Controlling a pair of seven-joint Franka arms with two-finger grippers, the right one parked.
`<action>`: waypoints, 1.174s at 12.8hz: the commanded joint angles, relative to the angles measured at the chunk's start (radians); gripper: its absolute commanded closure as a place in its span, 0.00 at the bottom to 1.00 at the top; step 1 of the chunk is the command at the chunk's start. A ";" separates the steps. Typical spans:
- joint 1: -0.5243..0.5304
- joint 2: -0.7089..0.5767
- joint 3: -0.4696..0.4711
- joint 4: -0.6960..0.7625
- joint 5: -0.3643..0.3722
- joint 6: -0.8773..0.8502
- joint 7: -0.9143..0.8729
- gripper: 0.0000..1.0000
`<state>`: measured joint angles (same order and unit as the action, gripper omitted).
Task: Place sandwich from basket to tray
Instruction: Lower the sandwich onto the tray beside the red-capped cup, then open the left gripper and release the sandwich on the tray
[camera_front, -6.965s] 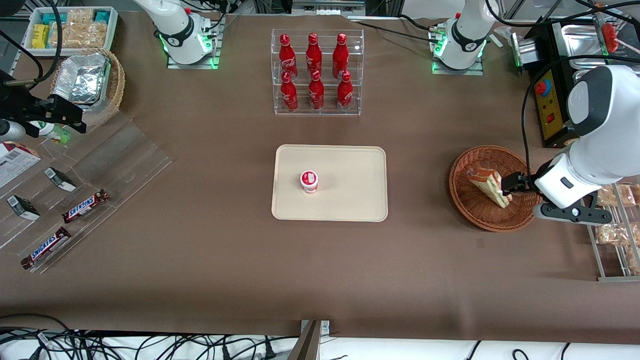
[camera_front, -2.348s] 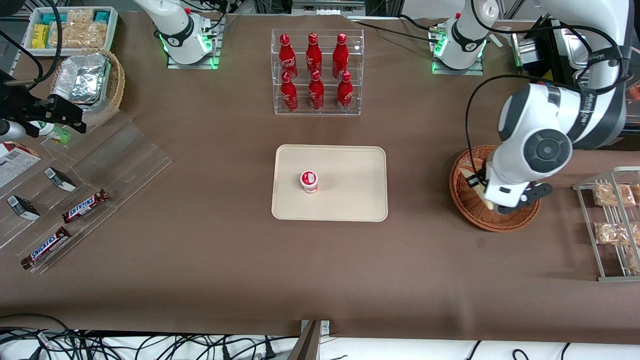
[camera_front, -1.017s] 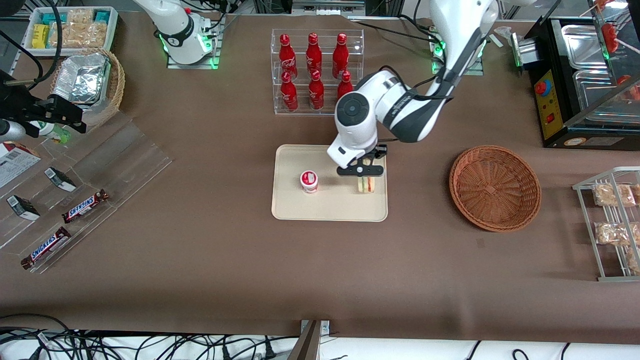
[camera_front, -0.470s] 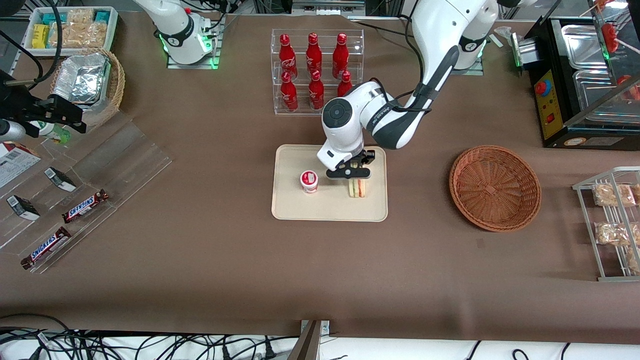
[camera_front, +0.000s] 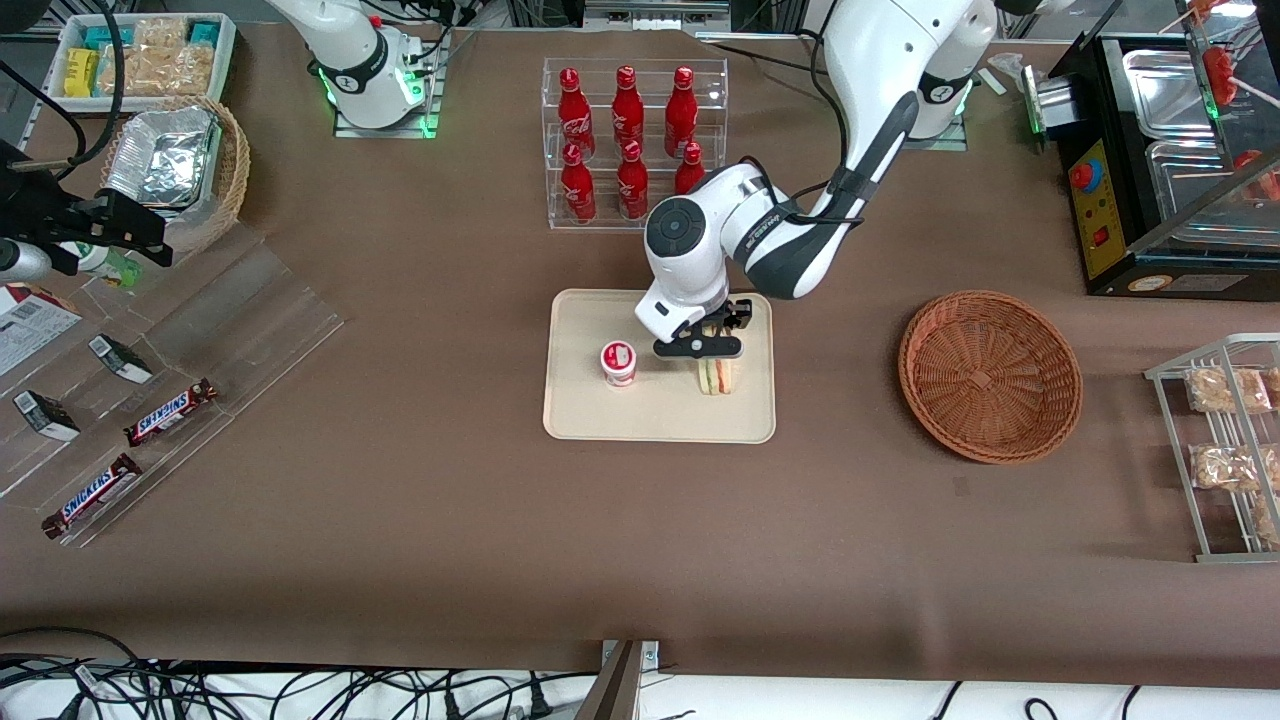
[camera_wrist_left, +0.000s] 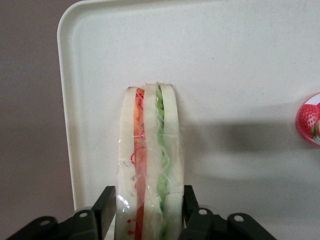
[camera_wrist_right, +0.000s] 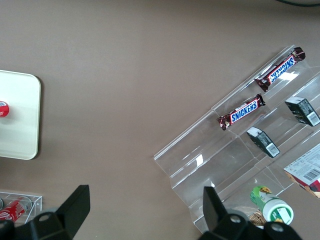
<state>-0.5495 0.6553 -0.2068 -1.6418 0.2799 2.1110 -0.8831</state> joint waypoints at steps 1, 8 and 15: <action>0.000 0.003 0.009 0.017 0.028 -0.008 -0.014 0.00; 0.121 -0.092 0.001 0.213 0.009 -0.294 0.012 0.00; 0.325 -0.125 -0.003 0.398 -0.034 -0.522 0.234 0.00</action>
<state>-0.2746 0.5355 -0.1981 -1.2739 0.2684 1.6370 -0.7221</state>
